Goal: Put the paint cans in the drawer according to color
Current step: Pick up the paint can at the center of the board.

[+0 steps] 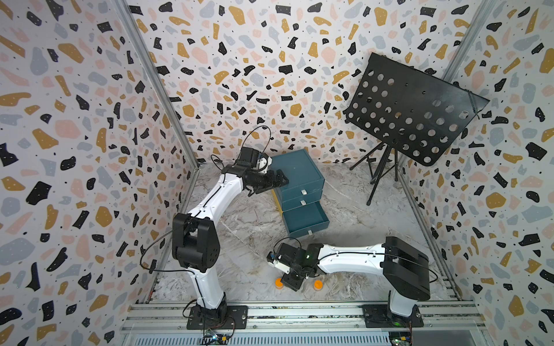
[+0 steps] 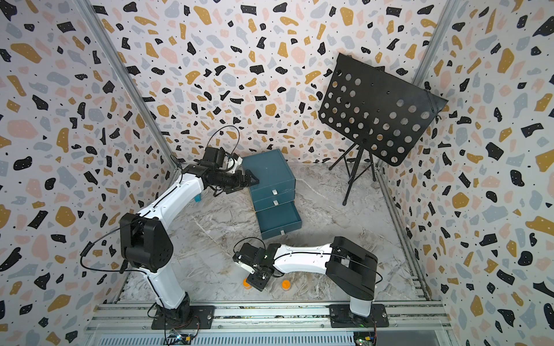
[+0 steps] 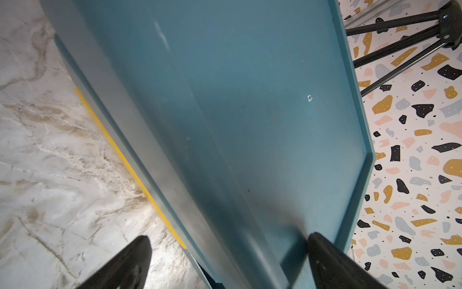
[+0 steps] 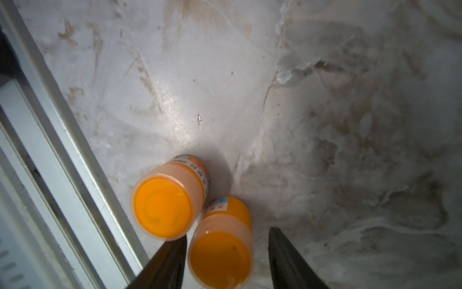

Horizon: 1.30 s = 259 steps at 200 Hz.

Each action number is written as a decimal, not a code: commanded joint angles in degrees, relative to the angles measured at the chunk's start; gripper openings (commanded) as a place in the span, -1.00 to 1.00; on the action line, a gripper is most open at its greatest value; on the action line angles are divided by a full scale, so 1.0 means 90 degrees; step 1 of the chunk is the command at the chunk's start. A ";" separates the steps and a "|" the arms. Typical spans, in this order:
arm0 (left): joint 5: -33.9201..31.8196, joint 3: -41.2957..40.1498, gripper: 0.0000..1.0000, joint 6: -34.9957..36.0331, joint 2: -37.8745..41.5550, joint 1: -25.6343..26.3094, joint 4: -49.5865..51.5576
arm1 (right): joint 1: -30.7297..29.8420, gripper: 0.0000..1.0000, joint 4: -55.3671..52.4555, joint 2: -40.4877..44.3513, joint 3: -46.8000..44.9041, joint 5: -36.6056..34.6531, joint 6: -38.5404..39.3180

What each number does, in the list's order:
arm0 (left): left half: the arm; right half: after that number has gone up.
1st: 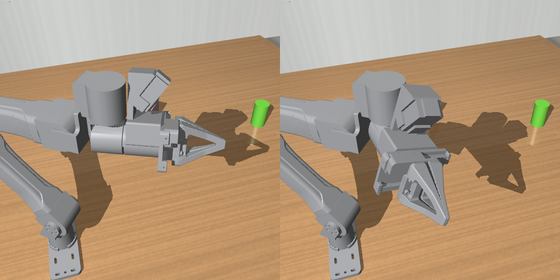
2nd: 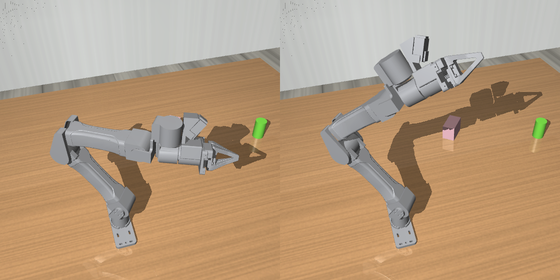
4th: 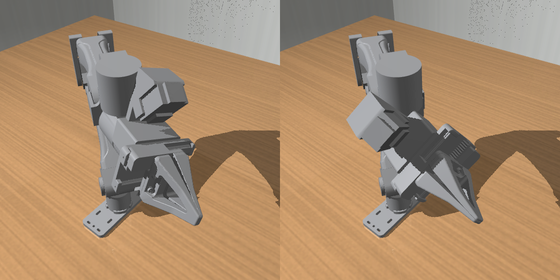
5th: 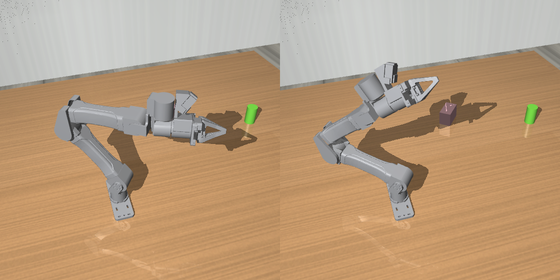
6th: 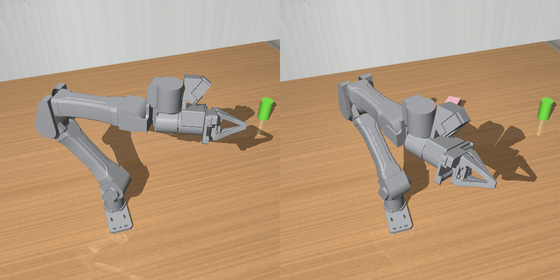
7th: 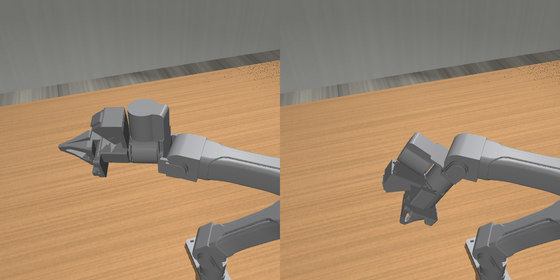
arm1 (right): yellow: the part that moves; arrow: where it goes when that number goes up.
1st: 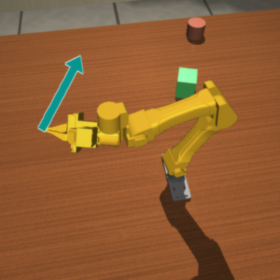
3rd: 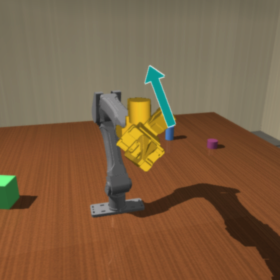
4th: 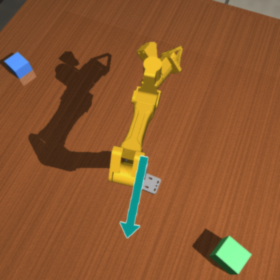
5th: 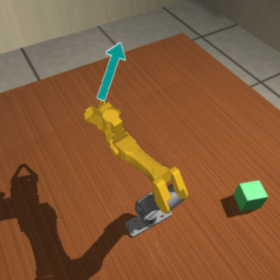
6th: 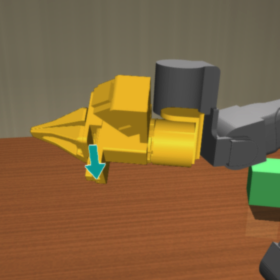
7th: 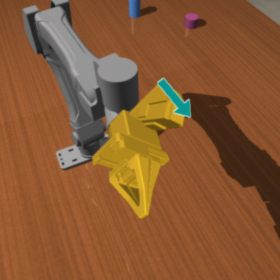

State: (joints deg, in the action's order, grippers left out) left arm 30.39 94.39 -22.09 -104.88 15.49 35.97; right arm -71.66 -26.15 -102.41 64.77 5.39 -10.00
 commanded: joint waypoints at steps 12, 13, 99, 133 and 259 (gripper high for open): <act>-0.0359 -0.0026 0.99 0.0169 -0.0245 0.0035 0.0506 | -0.0036 0.02 0.0078 0.0020 0.0074 -0.0138 0.0028; -0.0359 -0.0027 0.99 0.0169 -0.0248 0.0036 0.0506 | -0.0036 0.01 0.0086 0.0016 0.0071 -0.0139 0.0027; -0.0350 -0.0018 0.99 0.0169 -0.0241 0.0037 0.0515 | -0.0036 -0.40 -0.0110 0.0375 -0.0048 -0.0385 0.0003; -0.0356 -0.0018 0.99 0.0168 -0.0251 0.0035 0.0512 | -0.0036 -0.48 -0.0205 0.0757 -0.0041 -0.0752 -0.0084; -0.0320 -0.0018 0.99 0.0157 -0.0220 0.0034 0.0516 | 0.1556 -0.59 -0.0427 0.1549 0.0781 -0.1824 -0.0844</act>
State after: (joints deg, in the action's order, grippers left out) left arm 30.46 94.41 -22.09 -104.92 15.49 35.97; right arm -61.06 -29.06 -89.76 67.72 -8.51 -14.66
